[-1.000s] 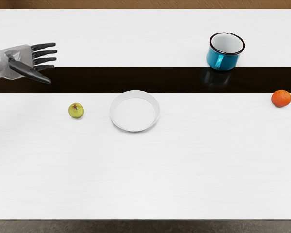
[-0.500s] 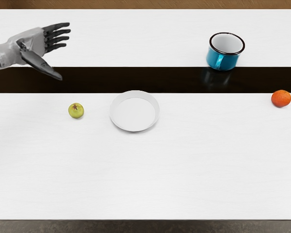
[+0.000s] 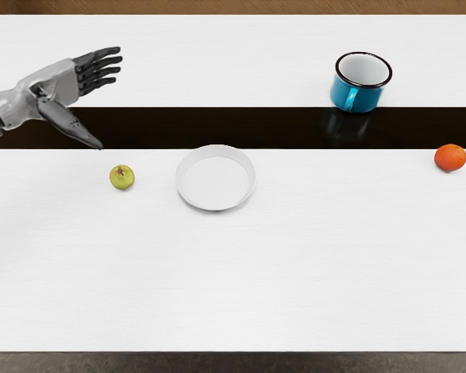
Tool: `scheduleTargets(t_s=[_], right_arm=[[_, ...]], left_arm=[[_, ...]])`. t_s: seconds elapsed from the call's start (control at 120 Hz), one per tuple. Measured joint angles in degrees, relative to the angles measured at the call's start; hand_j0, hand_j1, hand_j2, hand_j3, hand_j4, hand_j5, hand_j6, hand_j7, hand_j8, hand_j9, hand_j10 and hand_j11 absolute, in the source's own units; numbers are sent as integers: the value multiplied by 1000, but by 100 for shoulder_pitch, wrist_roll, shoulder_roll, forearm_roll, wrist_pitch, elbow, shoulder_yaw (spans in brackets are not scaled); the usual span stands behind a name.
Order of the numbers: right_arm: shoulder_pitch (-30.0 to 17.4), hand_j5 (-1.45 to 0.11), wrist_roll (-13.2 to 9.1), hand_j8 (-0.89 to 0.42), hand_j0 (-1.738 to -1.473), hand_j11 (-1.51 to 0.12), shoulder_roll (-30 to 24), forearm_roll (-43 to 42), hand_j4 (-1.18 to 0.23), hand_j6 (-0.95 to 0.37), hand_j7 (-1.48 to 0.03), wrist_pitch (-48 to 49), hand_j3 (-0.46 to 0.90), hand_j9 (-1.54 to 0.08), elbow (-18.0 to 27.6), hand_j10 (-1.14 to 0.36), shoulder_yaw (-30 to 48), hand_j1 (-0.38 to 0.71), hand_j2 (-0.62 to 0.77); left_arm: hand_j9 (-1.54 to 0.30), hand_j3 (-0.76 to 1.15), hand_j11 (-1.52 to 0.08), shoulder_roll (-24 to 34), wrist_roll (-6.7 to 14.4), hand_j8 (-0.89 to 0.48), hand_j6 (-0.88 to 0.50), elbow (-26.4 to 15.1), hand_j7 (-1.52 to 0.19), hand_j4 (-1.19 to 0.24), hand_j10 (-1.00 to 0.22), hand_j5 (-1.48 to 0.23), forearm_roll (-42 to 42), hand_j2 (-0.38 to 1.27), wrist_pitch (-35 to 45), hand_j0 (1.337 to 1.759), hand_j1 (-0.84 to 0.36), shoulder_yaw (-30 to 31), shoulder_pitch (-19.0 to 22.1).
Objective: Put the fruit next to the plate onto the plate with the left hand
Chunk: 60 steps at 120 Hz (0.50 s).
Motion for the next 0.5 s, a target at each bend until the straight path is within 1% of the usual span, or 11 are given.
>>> scheduleTargets(t_s=[0.075,0.167,0.275,0.392,0.5], right_arm=[[1,0,0,-1,-1658,0,0,0,-1,-2,0,2,0,0,0,-1,-1,-349,1],[2,0,0,-1,-1658,0,0,0,-1,-1,0,3,0,0,0,-1,-2,-349,1],[0,0,0,-1,-1658,0,0,0,-1,-1,0,3,0,0,0,-1,-3,-349,1],[0,0,0,-1,-1658,0,0,0,-1,-1,0,3,0,0,0,-1,-3,-349,1],[0,0,0,-1,-1658,0,0,0,-1,-1,0,3,0,0,0,-1,-3,-349,1]], left_arm=[[-28,0,-28,-8,-132,-25,-25,0,-29,-25,-24,-29,14,8,0,1658,325,105,25],[-29,0,-28,-51,-205,-25,-25,1,-29,-25,-24,-29,22,8,0,1658,325,182,144],[-29,0,-28,-33,-239,-25,-25,2,-29,-25,-24,-29,26,8,0,1658,326,262,157],[-29,0,-28,-198,-251,-25,-25,7,-29,-25,-24,-29,29,8,0,1658,326,361,166],[-28,0,-28,-216,-255,-24,-25,16,-28,-24,-23,-28,32,8,0,1658,326,493,224]])
